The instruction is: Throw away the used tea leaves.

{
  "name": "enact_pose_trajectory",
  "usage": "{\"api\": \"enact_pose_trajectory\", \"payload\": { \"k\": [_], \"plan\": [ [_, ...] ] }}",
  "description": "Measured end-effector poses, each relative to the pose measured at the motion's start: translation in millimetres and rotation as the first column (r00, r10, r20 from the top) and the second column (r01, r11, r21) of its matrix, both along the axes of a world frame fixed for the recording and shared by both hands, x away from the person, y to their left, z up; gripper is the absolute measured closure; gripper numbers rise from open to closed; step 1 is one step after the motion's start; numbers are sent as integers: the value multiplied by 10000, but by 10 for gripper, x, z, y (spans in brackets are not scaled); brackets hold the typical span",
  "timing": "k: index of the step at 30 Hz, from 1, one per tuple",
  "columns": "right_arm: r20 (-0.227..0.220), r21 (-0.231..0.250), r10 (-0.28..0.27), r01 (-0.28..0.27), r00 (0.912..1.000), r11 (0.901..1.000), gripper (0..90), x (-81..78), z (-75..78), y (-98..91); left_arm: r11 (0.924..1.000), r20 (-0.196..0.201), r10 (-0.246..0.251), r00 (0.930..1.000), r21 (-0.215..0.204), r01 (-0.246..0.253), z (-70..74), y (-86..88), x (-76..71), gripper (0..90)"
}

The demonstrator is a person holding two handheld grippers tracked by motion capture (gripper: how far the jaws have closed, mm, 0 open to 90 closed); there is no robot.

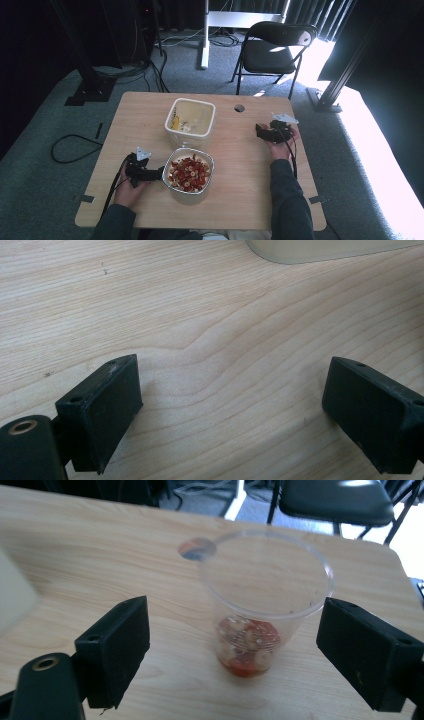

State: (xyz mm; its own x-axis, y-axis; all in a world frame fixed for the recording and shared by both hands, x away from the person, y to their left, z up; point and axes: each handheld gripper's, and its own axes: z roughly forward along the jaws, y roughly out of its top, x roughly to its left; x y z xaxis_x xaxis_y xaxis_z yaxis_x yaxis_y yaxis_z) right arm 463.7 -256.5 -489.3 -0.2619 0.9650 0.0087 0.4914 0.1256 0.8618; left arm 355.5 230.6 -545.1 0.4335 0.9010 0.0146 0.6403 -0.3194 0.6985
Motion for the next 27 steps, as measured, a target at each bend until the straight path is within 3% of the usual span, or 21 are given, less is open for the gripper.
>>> {"api": "enact_pose_trajectory", "payload": {
  "k": [4, 10, 14, 17, 20, 22, 26, 27],
  "plan": [
    [-225, 103, -182, 185, 9996, 9998, 150, 179, -152, -50, 10000, 0, 0, 10000, -1, 0, 0, 0, 0, 95],
    [-168, 410, -15, 22, 9999, 9992, 198, 312, -174, -76, 10000, 0, -1, 10000, 0, 1, 0, 0, 0, 95],
    [-253, 579, -125, 140, 9996, 9982, 284, 376, -220, -114, 10000, 7, -35, 10000, 4, 35, 0, 3, -5, 95],
    [-232, 694, -273, 288, 9994, 9972, 319, 370, -220, -160, 9999, 61, -134, 9999, -16, 134, 2, 14, -29, 107],
    [-266, 567, -244, 258, 9994, 9981, 322, 328, -209, -188, 9986, 273, -521, 9983, -121, 524, 9, 18, -94, 222],
    [-284, 506, -88, 103, 9996, 9987, 321, 274, -206, -207, 9952, 284, -957, 9950, -157, 962, 12, 10, -138, 280],
    [-287, 475, 160, -146, 9995, 9988, 319, 158, -209, -227, 9892, 170, -1456, 9892, -115, 1458, 24, -18, -205, 301],
    [-297, 482, 223, -209, 9993, 9986, 318, 84, -211, -235, 9845, 117, -1749, 9845, -91, 1750, 30, -37, -242, 301]
  ]
}}
